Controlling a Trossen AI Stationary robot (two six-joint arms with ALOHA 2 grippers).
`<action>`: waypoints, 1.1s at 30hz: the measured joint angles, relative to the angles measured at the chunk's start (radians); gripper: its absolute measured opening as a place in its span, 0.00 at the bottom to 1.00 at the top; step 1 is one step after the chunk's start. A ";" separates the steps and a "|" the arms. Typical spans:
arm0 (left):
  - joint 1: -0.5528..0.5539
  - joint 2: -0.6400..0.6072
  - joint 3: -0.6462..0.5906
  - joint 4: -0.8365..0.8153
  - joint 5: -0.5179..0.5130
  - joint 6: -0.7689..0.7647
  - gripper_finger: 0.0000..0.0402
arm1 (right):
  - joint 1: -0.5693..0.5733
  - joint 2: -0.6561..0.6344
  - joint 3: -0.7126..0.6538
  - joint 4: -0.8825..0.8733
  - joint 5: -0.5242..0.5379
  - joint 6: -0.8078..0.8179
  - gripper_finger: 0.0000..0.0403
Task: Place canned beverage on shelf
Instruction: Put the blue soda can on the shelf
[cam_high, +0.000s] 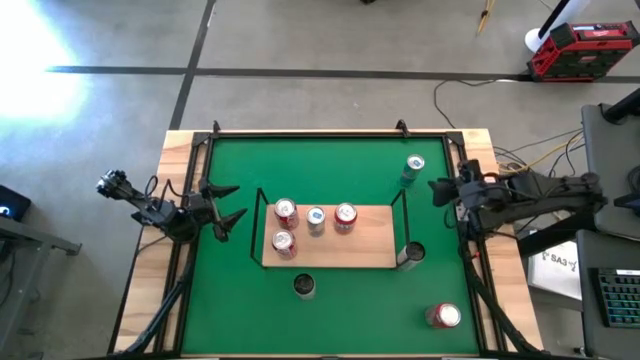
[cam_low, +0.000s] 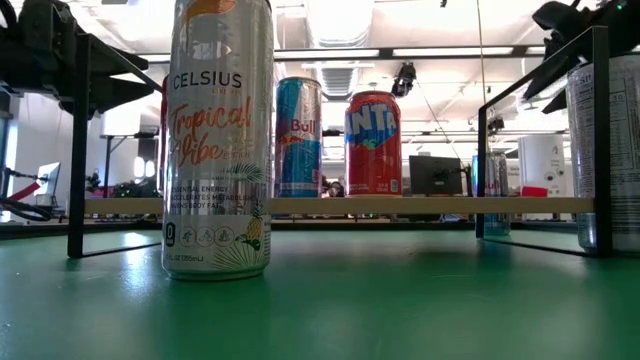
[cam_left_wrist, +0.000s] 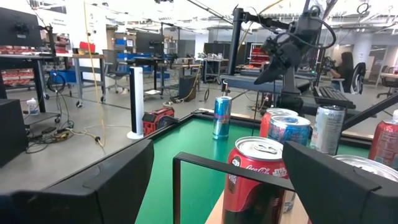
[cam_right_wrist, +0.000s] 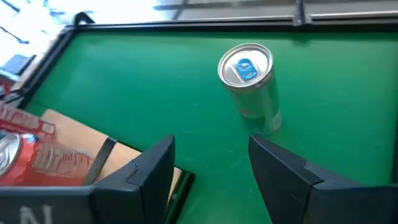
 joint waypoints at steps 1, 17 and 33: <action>0.000 0.000 0.000 0.000 0.000 0.000 0.85 | 0.000 0.026 0.022 -0.020 -0.002 0.021 0.49; 0.000 0.002 0.000 0.000 0.000 0.000 0.85 | 0.000 0.297 0.277 -0.351 -0.240 0.374 0.49; 0.000 0.003 0.000 0.000 0.000 0.000 0.85 | 0.000 0.406 0.432 -0.351 -0.273 0.218 0.49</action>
